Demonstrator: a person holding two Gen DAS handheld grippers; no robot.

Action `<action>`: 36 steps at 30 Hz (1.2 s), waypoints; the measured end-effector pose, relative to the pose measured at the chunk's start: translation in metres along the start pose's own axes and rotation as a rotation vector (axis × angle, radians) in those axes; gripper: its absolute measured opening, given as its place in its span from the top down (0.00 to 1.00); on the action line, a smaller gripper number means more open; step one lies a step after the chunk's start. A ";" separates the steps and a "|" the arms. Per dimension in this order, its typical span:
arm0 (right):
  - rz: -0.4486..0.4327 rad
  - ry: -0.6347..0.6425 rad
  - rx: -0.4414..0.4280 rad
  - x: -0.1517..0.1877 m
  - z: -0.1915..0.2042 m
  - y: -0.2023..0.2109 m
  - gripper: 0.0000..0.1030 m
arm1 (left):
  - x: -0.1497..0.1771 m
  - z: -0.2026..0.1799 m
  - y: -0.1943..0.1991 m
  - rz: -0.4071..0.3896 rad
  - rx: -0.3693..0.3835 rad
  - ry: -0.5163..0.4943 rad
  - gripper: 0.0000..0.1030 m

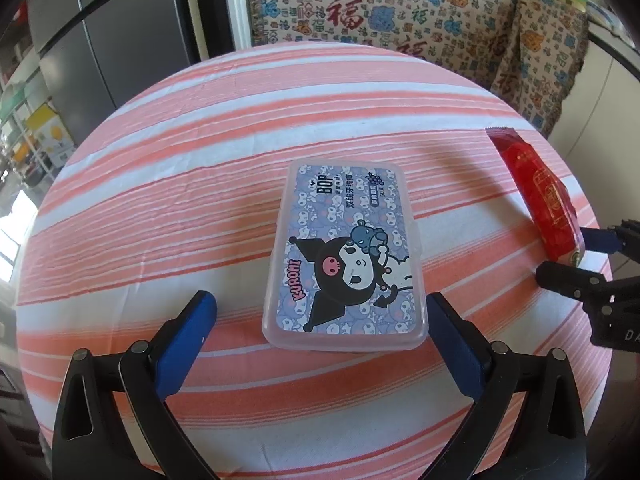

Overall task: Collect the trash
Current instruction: 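Carry the plastic box and red wrapper over the blue wastebasket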

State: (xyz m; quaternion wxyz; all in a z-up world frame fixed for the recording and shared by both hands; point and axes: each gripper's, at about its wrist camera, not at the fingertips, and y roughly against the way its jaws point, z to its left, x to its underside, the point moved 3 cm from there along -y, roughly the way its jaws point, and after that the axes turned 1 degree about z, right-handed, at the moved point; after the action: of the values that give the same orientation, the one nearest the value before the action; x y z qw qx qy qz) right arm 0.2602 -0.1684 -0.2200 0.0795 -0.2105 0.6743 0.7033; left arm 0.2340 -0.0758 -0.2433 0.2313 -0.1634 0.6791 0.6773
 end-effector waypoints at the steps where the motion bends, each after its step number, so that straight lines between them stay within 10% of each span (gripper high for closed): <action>1: 0.020 -0.003 -0.009 -0.003 -0.002 0.000 0.34 | -0.002 0.002 0.002 0.015 0.015 -0.005 0.03; 6: 0.082 -0.043 -0.070 -0.028 -0.009 0.002 0.34 | -0.020 0.007 0.006 0.053 0.139 -0.017 0.07; 9: 0.150 -0.027 -0.111 -0.042 -0.003 -0.009 0.37 | -0.027 -0.003 0.000 0.088 0.134 -0.078 0.37; 12: 0.160 -0.038 -0.098 -0.047 -0.006 -0.011 0.85 | -0.030 -0.007 0.006 0.067 0.126 -0.093 0.38; 26: 0.022 -0.263 -0.063 0.022 -0.155 0.089 0.86 | -0.056 -0.179 0.066 0.000 0.450 -0.193 0.38; 36: 0.066 -0.539 0.014 0.122 -0.298 0.069 0.86 | -0.046 -0.343 0.028 0.098 0.585 -0.286 0.38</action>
State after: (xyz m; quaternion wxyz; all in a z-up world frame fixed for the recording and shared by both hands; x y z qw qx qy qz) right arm 0.1797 -0.4872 -0.2061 0.2346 0.0068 0.6403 0.7314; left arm 0.2262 -0.4205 -0.2036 0.3286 0.0398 0.8125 0.4798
